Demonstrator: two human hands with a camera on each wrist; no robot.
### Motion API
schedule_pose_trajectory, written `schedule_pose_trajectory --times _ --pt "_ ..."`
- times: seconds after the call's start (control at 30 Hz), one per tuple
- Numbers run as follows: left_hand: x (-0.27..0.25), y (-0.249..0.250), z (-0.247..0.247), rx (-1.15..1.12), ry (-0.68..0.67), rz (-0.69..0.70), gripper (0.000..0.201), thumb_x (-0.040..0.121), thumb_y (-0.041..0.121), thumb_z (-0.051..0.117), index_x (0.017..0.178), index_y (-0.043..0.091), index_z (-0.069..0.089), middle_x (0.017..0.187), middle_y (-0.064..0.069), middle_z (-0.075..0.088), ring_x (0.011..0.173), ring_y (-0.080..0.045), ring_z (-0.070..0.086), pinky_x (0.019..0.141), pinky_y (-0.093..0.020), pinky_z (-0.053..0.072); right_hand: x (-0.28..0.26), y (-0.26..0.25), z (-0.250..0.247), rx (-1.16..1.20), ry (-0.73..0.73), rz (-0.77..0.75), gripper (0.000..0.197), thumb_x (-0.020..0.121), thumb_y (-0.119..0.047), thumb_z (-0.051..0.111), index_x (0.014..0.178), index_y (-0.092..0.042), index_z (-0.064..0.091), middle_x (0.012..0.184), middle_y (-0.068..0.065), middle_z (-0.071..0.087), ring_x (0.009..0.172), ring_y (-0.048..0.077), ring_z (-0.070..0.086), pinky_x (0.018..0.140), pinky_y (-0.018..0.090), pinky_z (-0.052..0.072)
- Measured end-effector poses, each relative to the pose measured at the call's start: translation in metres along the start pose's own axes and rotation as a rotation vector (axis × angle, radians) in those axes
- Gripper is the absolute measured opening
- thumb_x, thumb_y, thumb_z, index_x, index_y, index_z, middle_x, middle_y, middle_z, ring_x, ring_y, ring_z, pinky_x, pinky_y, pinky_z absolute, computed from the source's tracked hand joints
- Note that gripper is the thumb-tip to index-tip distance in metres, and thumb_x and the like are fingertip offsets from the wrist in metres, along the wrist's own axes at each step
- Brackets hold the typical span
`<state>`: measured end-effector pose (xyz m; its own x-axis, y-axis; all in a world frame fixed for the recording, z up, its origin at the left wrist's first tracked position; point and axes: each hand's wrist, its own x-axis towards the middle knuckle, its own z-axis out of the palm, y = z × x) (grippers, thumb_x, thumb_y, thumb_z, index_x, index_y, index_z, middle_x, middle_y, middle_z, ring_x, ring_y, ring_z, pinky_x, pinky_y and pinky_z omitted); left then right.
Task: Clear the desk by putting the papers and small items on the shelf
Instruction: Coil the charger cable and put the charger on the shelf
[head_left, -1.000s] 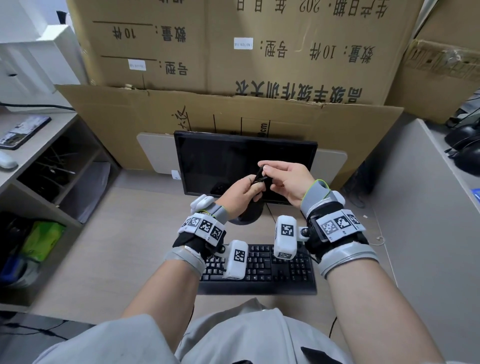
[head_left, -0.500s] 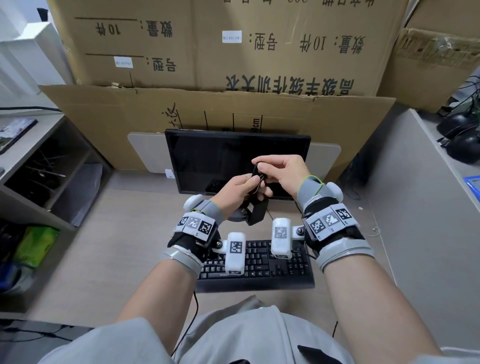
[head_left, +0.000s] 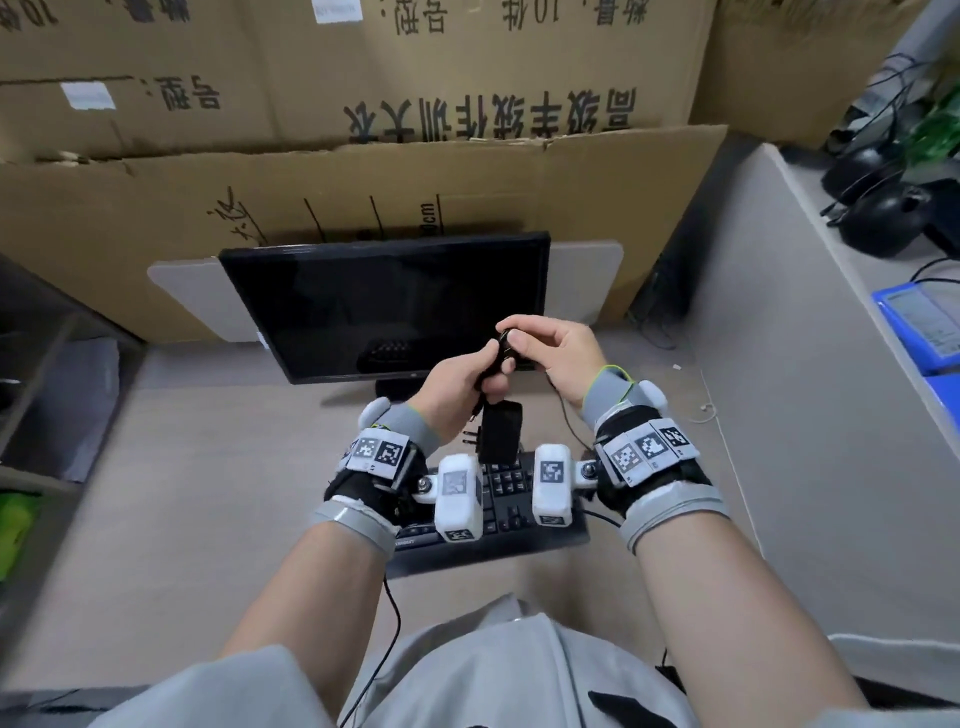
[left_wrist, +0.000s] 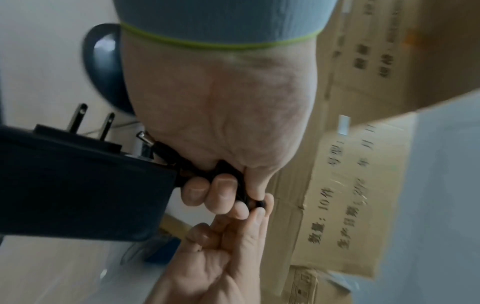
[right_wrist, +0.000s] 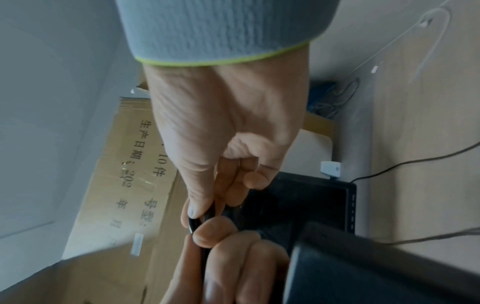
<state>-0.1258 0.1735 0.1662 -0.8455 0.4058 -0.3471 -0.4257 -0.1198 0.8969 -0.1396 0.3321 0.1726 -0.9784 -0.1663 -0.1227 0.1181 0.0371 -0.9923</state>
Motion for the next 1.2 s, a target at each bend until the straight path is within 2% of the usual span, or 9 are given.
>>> schedule_pose_trajectory --times 0.13,0.33,0.4,0.5,0.63,0.7,0.83,1.03,1.2 --pt "0.041 -0.025 0.029 -0.106 0.0 -0.039 0.035 0.106 0.03 0.029 0.085 0.013 0.051 0.056 0.009 0.03 0.058 -0.011 0.03 0.061 -0.026 0.027 0.01 0.029 -0.044 0.02 0.062 0.039 0.017 0.092 -0.009 0.06 0.103 -0.013 0.073 0.072 -0.007 0.066 0.064 -0.001 0.055 0.067 0.015 0.046" --pt "0.108 -0.062 0.063 -0.027 0.074 -0.065 0.033 0.105 0.018 0.032 0.079 0.011 0.052 0.055 0.008 0.038 0.053 -0.008 0.031 0.055 -0.021 0.03 0.031 0.079 -0.113 0.076 0.137 0.267 0.019 0.092 -0.026 0.061 0.107 -0.024 0.073 0.095 -0.002 0.069 0.079 0.011 0.053 0.056 0.016 0.041" --pt "0.13 -0.076 0.068 -0.02 0.091 -0.087 0.029 0.101 0.021 0.037 0.078 0.011 0.051 0.053 0.01 0.037 0.051 -0.007 0.031 0.053 -0.019 0.03 0.042 0.105 -0.142 0.007 0.323 0.397 0.026 0.092 -0.033 0.06 0.112 -0.022 0.072 0.104 0.003 0.072 0.081 0.012 0.058 0.06 0.023 0.046" --pt "0.158 -0.098 0.072 -0.008 0.109 -0.169 0.028 0.098 0.024 0.04 0.077 0.01 0.051 0.052 0.01 0.035 0.048 -0.006 0.031 0.052 -0.02 0.028 0.047 0.156 -0.19 -0.248 0.478 0.644 0.032 0.092 -0.024 0.061 0.121 -0.012 0.068 0.115 0.007 0.068 0.111 0.024 0.061 0.098 0.031 0.044" --pt "0.184 -0.116 0.075 0.0 0.176 -0.267 0.035 0.106 0.018 0.034 0.075 0.01 0.05 0.051 0.007 0.033 0.049 -0.009 0.032 0.055 -0.026 0.023 0.046 0.199 -0.215 -0.81 0.13 0.907 0.048 0.098 -0.037 0.046 0.143 -0.02 0.045 0.157 0.005 0.029 0.148 0.025 0.016 0.121 0.033 0.009" --pt "0.196 -0.12 0.076 0.001 0.195 -0.275 0.035 0.106 0.017 0.035 0.076 0.009 0.05 0.052 0.006 0.032 0.049 -0.009 0.031 0.054 -0.024 0.025 0.05 0.211 -0.216 -0.87 0.058 0.976 0.056 0.096 -0.041 0.047 0.147 -0.022 0.037 0.16 0.006 0.017 0.149 0.026 0.009 0.122 0.037 0.006" --pt "0.209 -0.122 0.076 0.002 0.201 -0.291 0.035 0.107 0.016 0.033 0.077 0.009 0.05 0.049 0.009 0.032 0.047 -0.007 0.03 0.049 -0.019 0.026 0.057 0.24 -0.211 -0.959 0.032 1.056 0.078 0.066 -0.063 0.049 0.137 -0.032 0.048 0.148 -0.002 0.033 0.142 0.027 0.022 0.117 0.049 0.016" --pt "0.205 -0.124 0.074 0.063 0.202 -0.227 0.032 0.105 0.019 0.038 0.081 0.01 0.057 0.058 0.001 0.036 0.055 -0.011 0.031 0.058 -0.025 0.026 0.044 0.236 -0.215 -0.958 0.128 0.966 0.068 0.082 -0.037 0.062 0.145 -0.022 0.042 0.156 -0.005 0.029 0.147 0.022 0.014 0.12 0.044 0.009" --pt "0.19 -0.121 0.067 0.108 0.254 -0.142 0.029 0.101 0.025 0.042 0.086 0.011 0.063 0.059 -0.001 0.038 0.059 -0.014 0.033 0.062 -0.027 0.028 0.031 0.222 -0.192 -0.505 0.267 0.802 0.059 0.07 -0.024 0.07 0.128 -0.015 0.06 0.143 -0.001 0.047 0.137 0.028 0.037 0.115 0.035 0.031"
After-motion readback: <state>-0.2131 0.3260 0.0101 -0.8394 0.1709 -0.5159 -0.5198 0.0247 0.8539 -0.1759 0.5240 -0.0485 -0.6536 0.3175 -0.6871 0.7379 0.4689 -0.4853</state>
